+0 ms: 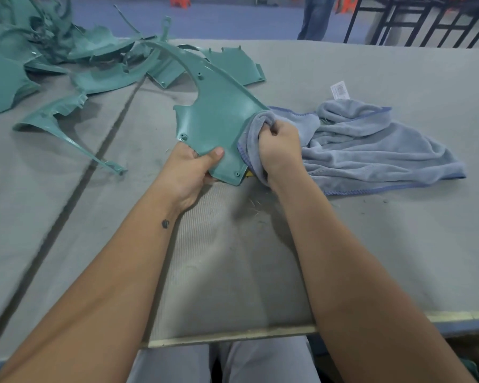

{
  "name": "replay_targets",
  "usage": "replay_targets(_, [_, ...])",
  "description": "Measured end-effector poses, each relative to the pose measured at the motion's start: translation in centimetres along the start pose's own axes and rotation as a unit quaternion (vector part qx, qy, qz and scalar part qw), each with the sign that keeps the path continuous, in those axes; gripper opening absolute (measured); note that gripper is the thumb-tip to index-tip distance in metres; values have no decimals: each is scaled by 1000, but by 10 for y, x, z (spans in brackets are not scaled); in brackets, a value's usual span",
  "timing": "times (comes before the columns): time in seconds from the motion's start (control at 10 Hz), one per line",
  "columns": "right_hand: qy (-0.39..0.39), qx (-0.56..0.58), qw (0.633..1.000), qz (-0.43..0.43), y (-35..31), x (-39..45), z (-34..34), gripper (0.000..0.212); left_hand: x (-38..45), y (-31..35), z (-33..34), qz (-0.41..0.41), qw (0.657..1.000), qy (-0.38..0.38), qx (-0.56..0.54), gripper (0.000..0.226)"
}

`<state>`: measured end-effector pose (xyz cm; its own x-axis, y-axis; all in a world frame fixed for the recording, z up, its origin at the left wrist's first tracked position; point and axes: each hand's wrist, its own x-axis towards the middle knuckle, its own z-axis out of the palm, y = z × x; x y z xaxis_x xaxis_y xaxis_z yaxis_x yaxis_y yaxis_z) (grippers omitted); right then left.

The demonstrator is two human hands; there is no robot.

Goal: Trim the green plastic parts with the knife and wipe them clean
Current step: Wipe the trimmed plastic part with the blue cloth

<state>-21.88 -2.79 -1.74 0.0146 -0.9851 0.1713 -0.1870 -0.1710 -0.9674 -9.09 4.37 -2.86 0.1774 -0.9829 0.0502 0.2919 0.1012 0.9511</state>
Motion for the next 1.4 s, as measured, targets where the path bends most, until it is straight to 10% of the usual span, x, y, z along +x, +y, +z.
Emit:
replay_targets(0.3, [-65, -51, 996, -21, -4, -5, -1, 31, 2, 0, -1, 1, 1000, 28, -1, 39])
replay_targets(0.4, [-221, -119, 967, 47, 2, -4, -3, 15, 4, -1, -2, 18, 998, 62, -19, 31])
replay_targets(0.5, [-258, 311, 891, 209, -5, -13, 4, 14, 7, -1, -4, 29, 995, 85, -47, 24])
replay_targets(0.6, [-101, -170, 980, -27, 4, -14, 8, 13, 8, -2, -3, 28, 995, 85, -43, 23])
replay_targets(0.9, [92, 212, 971, 65, -6, -7, 3, 23, 7, -1, -1, 18, 993, 83, -78, 28])
replay_targets(1.1, [212, 25, 945, -246, -4, -9, -13, 19, 8, 3, -3, -23, 986, 129, -108, 30])
replay_targets(1.3, [-83, -193, 940, -267, 2, -17, 16, 16, 12, -1, -4, -24, 989, 105, -101, 25])
replay_targets(1.4, [-149, -197, 927, -282, -6, -31, 31, 30, 14, 1, -8, -75, 986, 96, -117, 60])
